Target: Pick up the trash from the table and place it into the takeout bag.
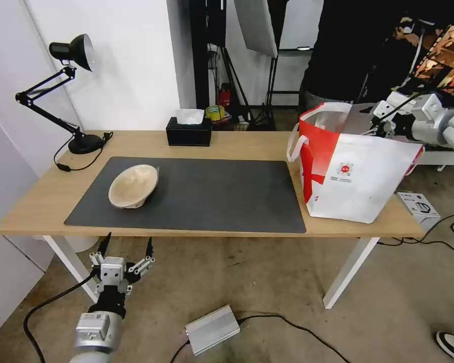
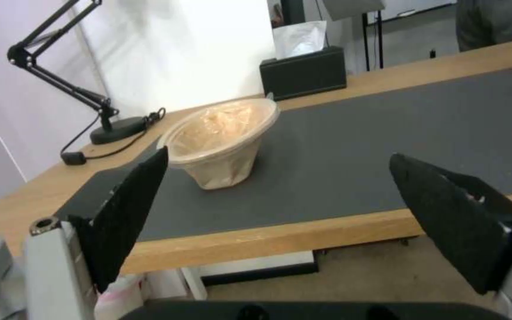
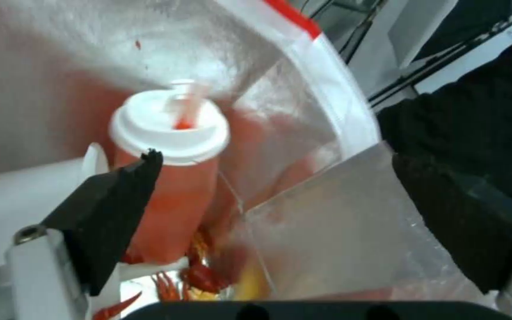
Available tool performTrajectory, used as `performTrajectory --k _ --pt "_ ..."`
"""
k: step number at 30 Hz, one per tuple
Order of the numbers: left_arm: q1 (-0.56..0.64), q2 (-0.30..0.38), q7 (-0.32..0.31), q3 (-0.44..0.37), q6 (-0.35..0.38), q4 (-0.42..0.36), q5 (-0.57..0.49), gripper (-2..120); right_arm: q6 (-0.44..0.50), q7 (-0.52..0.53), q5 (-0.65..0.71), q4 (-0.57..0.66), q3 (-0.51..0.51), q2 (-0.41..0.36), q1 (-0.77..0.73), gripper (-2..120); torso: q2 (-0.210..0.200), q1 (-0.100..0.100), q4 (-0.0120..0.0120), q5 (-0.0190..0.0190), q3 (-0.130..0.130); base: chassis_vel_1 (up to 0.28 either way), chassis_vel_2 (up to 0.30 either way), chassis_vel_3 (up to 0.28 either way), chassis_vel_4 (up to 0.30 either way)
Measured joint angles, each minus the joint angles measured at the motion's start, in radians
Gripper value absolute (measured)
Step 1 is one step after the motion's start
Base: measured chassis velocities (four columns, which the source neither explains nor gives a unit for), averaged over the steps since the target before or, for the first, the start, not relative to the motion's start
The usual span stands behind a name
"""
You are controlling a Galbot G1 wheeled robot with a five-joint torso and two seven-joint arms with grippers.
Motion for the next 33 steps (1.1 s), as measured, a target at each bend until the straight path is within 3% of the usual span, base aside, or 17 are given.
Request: performTrajectory --k 9,18,29,33 --pt "0.001 0.000 0.000 0.001 0.000 -0.005 0.002 100 -0.016 0.105 0.110 0.082 0.058 -0.004 0.012 100 0.000 0.000 0.0000 0.0000 0.000 0.000 0.000 0.000 0.000" --pt "0.002 -0.001 0.001 0.001 0.000 -0.006 0.003 100 -0.052 0.377 0.254 0.212 0.062 0.027 0.053 100 0.000 0.000 0.0001 -0.0003 0.000 0.000 0.000 0.000 0.000" --pt "0.005 -0.001 0.001 -0.005 0.000 -0.007 0.002 100 -0.066 0.583 0.376 0.327 0.066 0.055 0.050 100 0.000 0.000 0.0001 -0.0003 0.000 0.000 0.000 0.000 0.000" --pt "0.005 -0.002 0.000 -0.005 0.000 -0.009 0.002 100 -0.122 0.709 0.523 0.458 0.135 0.045 -0.025 100 0.000 0.000 0.0002 -0.0003 0.000 0.000 0.000 0.000 0.000"
